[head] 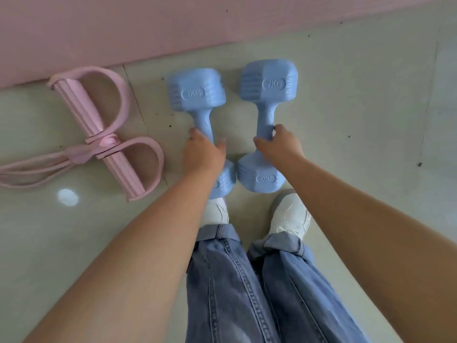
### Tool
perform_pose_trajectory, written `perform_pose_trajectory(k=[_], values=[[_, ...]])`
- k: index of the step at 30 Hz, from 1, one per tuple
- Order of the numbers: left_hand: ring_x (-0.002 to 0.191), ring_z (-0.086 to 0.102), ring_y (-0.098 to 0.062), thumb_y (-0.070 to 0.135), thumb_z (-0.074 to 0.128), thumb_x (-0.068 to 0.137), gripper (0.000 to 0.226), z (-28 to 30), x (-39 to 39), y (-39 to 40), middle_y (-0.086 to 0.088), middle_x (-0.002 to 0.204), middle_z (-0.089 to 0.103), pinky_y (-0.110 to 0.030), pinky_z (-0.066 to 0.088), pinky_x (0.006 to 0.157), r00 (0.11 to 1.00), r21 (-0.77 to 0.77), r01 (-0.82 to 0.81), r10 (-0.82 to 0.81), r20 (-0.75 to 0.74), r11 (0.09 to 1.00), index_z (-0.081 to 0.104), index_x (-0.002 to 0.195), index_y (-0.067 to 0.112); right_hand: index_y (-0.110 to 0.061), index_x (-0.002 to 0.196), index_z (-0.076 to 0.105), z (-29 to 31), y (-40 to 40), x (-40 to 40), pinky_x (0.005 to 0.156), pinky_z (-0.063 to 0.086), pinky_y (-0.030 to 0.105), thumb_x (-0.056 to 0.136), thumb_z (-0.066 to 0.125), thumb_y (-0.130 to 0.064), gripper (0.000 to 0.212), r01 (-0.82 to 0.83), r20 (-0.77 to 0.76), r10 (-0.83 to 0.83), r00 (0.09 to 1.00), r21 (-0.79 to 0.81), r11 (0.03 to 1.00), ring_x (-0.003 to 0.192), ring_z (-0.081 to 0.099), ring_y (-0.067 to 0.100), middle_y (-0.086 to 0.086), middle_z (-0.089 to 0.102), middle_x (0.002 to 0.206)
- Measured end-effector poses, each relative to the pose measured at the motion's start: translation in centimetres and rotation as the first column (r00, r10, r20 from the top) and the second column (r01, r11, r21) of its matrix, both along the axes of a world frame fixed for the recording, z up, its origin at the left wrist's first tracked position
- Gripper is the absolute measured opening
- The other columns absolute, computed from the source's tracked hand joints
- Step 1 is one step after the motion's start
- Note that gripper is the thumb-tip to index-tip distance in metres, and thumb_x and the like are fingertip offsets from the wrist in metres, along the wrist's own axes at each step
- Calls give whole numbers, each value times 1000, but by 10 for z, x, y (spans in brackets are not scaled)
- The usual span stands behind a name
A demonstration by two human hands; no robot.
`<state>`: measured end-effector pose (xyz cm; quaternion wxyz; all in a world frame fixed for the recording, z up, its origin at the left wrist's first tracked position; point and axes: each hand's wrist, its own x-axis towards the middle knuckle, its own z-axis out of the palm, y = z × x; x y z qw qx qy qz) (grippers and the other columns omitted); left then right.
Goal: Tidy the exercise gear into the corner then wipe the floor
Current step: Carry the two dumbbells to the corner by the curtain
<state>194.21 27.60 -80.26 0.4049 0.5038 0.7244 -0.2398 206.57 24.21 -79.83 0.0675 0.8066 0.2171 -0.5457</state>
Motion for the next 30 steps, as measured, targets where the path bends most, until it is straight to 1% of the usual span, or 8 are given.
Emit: perform_pose_trajectory(k=[3, 5, 7, 12, 14, 17, 21, 30], values=[[119, 52, -38, 32, 53, 94, 55, -29, 2, 3, -22, 132, 52, -38, 41, 90, 987, 81, -156, 153, 37, 984, 33, 131, -3, -7, 114, 48, -33, 2, -5, 73, 36, 26, 89, 57, -27, 33, 231, -37, -229, 973, 66, 971, 95, 54, 26, 9, 57, 101], [116, 54, -38, 31, 55, 93, 53, -38, 3, 5, -21, 129, 55, -39, 42, 87, 984, 129, -176, 172, 38, 976, 35, 128, -3, -11, 97, 44, -46, 4, -7, 63, 39, 26, 86, 60, -25, 24, 356, -33, -354, 934, 108, 928, 83, 52, 22, 2, 54, 82], [116, 54, -37, 28, 56, 93, 50, -39, 4, 9, -19, 128, 55, -39, 43, 87, 985, 136, -172, 170, 24, 976, 36, 127, -3, -12, 92, 41, -50, 6, -7, 52, 36, 21, 86, 59, -21, 21, 395, -26, -395, 918, 132, 909, 78, 50, 21, -5, 45, 69], [118, 53, -37, 17, 52, 92, 43, -21, 5, 8, -19, 131, 53, -39, 42, 91, 988, 92, -139, 144, -47, 986, 36, 128, -2, -14, 82, 42, -39, -1, -1, 47, 30, 17, 83, 56, -13, 14, 366, 11, -369, 929, 114, 924, 78, 47, 20, -7, 38, 64], [118, 53, -38, 15, 50, 93, 42, -4, 7, 0, -19, 131, 52, -40, 42, 92, 991, 79, -106, 111, -70, 991, 36, 128, -2, -13, 87, 42, -25, -12, 3, 47, 30, 17, 82, 55, -13, 14, 373, 24, -376, 926, 95, 923, 79, 48, 21, -7, 39, 64], [120, 52, -36, 16, 49, 93, 42, 34, 12, -15, -17, 133, 51, -39, 41, 94, 995, 19, -58, 59, -80, 998, 36, 128, -2, -13, 93, 41, 10, -38, 7, 48, 30, 18, 83, 56, -13, 18, 372, 26, -374, 927, 60, 926, 78, 47, 21, -7, 38, 65], [122, 51, -35, 19, 50, 92, 43, 100, 25, -39, -17, 134, 51, -39, 41, 95, 996, -64, 23, -28, -82, 998, 36, 128, -1, -12, 93, 43, 76, -77, 20, 51, 34, 21, 83, 55, -13, 16, 398, 10, -398, 917, -10, 917, 62, 46, 16, -5, 40, 65], [119, 52, -38, 22, 52, 93, 42, 260, 81, -76, -19, 130, 53, -41, 43, 90, 935, -93, 348, -352, -29, 933, 37, 125, -2, -10, 91, 46, 250, -144, 67, 48, 30, 21, 83, 57, -12, 14, 544, 32, -544, 839, 7, 839, 78, 46, 22, -4, 41, 65]])
